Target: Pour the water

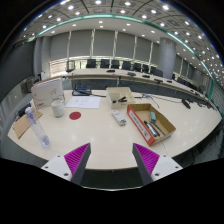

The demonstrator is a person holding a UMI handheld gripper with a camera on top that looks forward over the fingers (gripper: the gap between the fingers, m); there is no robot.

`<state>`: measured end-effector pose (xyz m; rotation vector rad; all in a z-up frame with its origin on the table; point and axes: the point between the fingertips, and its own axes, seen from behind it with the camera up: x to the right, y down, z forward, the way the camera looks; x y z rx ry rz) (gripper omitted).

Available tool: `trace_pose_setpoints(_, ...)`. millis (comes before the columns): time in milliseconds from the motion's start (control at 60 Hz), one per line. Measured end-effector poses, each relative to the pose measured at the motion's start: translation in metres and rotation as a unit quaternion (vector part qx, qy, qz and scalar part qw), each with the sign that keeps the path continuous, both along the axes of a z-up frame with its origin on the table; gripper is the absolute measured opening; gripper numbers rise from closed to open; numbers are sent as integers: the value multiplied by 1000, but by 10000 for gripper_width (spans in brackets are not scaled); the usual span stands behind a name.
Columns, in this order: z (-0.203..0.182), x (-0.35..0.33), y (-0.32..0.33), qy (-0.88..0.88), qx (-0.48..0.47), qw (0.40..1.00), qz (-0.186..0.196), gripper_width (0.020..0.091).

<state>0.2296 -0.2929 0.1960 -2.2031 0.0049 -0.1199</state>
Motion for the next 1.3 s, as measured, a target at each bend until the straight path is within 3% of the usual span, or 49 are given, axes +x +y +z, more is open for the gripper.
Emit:
trace_pose_setpoints(267,-24,-74,11,-2,6,1000,16,856)
trace_pose_setpoints(567,-70,-243,18,36,18,997,73,860)
trace_pose_setpoints(750,-99,-327,58,44,52,992,103,861)
trace_pose_setpoints(933,-113,-358,117,41,101,991,82,851)
trace_pose_setpoints(1017,-122,-367,140,40,113,990,72,779)
trace_pose_setpoints(1167,-119,-366,161,22,145,987,57,515)
trace_pose_setpoints(1300,-119,-369,163,22,149,986,65,423)
